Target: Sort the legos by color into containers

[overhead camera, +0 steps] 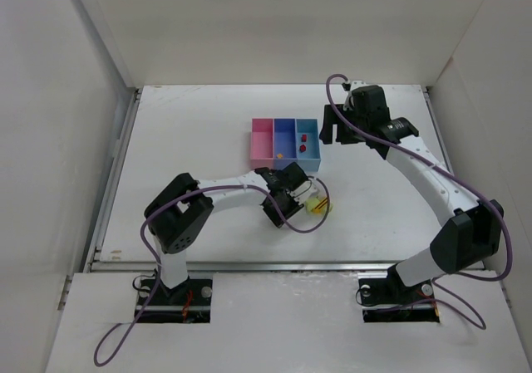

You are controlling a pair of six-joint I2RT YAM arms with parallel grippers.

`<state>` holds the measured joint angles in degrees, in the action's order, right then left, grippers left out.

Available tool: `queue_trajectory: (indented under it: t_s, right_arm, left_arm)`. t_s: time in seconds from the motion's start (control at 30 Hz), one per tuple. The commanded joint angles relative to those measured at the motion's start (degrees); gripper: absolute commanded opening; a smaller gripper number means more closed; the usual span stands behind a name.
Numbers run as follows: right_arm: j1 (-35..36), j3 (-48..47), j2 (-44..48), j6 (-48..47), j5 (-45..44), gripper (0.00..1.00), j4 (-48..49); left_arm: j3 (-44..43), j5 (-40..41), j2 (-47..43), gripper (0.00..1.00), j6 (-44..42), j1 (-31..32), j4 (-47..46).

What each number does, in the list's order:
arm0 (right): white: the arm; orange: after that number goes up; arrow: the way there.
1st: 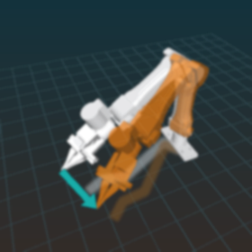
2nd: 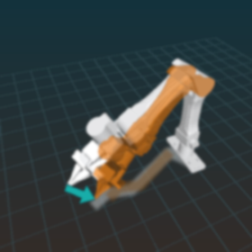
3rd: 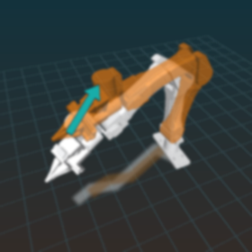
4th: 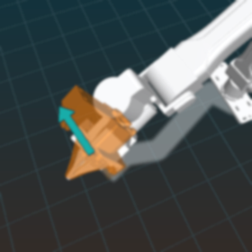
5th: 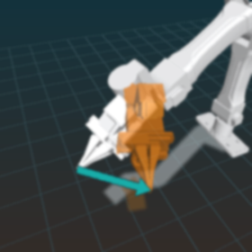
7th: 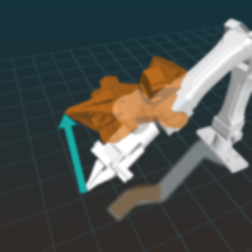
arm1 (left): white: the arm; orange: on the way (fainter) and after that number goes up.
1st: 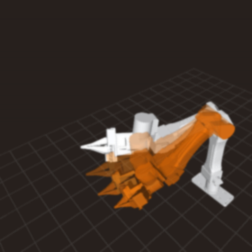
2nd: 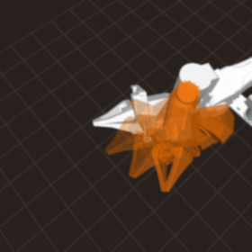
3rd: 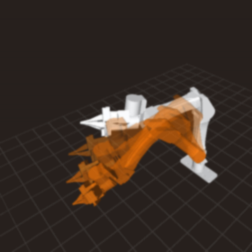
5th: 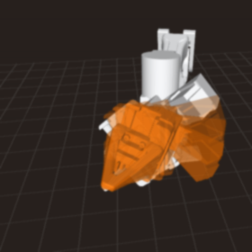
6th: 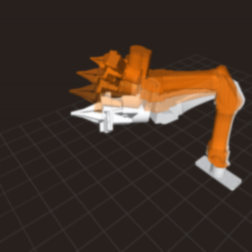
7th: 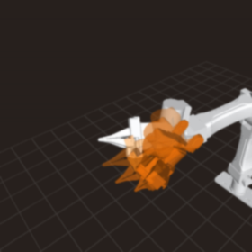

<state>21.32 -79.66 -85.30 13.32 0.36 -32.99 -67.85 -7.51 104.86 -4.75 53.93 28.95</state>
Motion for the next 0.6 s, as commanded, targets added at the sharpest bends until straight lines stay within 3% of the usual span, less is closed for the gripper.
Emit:
queue_trajectory:
  t_s: [0.0,0.13,0.37,0.57]
  right_arm:
    - [-0.5,0.4,1.4,-0.4,-1.1,0.81,1.6]
    - [-0.5,0.4,1.4,-0.4,-1.1,0.81,1.6]
    - [-0.5,-0.1,0.3,-1.5,2.9,0.81,1.6]
    - [-3.2,-1.8,1.8,-3.2,11.1,0.84,-1.5]
  left_arm:
    - [0.4,-1.6,1.1,0.19,-0.2,0.1,-0.5]
    - [1.0,-1.6,1.1,0.01,-0.2,0.1,-0.5]
    - [1.5,-0.9,-1.9,0.00,-1.3,0.1,-1.5]
    - [3.6,-0.2,-16.6,0.00,-5.1,-3.4,-3.5]
